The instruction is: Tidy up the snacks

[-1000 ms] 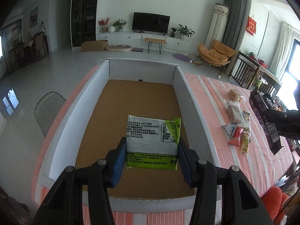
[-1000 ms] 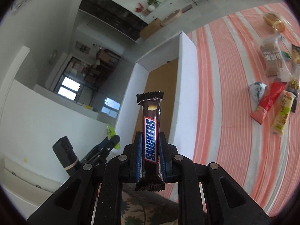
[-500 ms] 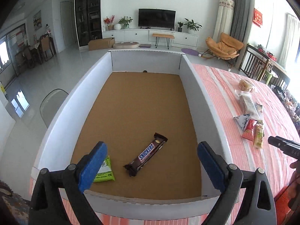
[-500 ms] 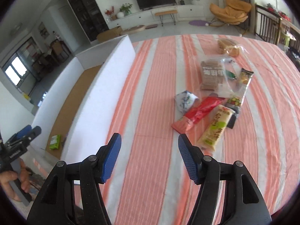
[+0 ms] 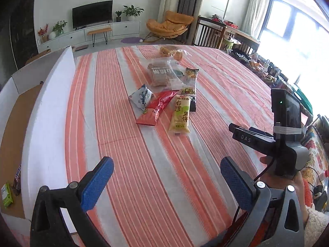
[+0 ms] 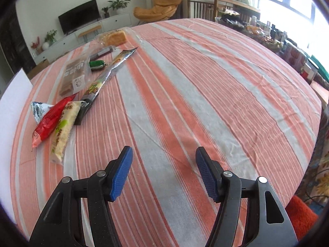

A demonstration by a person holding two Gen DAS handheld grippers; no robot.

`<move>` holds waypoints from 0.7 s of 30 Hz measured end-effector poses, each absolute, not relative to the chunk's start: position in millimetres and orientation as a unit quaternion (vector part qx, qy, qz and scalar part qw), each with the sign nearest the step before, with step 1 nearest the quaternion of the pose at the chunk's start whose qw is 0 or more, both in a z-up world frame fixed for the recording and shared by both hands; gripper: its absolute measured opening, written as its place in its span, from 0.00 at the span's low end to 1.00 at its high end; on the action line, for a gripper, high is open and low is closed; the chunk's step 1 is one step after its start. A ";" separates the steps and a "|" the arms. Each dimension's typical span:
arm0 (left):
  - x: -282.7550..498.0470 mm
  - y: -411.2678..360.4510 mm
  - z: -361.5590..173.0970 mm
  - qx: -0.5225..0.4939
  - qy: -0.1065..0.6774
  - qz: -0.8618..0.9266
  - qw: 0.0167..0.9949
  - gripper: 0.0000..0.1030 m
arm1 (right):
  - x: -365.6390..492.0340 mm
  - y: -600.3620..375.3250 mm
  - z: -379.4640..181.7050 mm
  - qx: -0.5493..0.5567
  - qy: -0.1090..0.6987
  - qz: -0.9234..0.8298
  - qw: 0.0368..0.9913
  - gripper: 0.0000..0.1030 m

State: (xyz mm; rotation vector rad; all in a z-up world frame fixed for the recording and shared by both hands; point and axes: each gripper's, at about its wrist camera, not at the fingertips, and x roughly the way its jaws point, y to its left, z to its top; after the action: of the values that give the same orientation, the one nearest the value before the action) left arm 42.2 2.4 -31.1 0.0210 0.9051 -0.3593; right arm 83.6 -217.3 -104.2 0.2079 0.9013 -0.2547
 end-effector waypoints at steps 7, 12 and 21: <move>65.9 -7.4 -92.4 0.067 0.443 -0.102 0.888 0.99 | 83.6 -221.0 -108.1 0.114 0.425 -0.134 0.888 0.65; 76.5 -5.0 -102.0 0.058 0.444 -0.090 0.890 0.99 | 84.9 -212.8 -110.0 0.092 0.428 -0.138 0.888 0.67; 78.7 0.4 -106.4 0.043 0.444 -0.094 0.890 1.00 | 86.8 -206.8 -114.2 0.071 0.432 -0.143 0.888 0.77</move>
State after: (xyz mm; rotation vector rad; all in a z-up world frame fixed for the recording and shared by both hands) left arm 78.7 0.4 -106.4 0.0898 0.9215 -0.1951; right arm 86.8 -206.8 -114.2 0.1478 0.8979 -0.2968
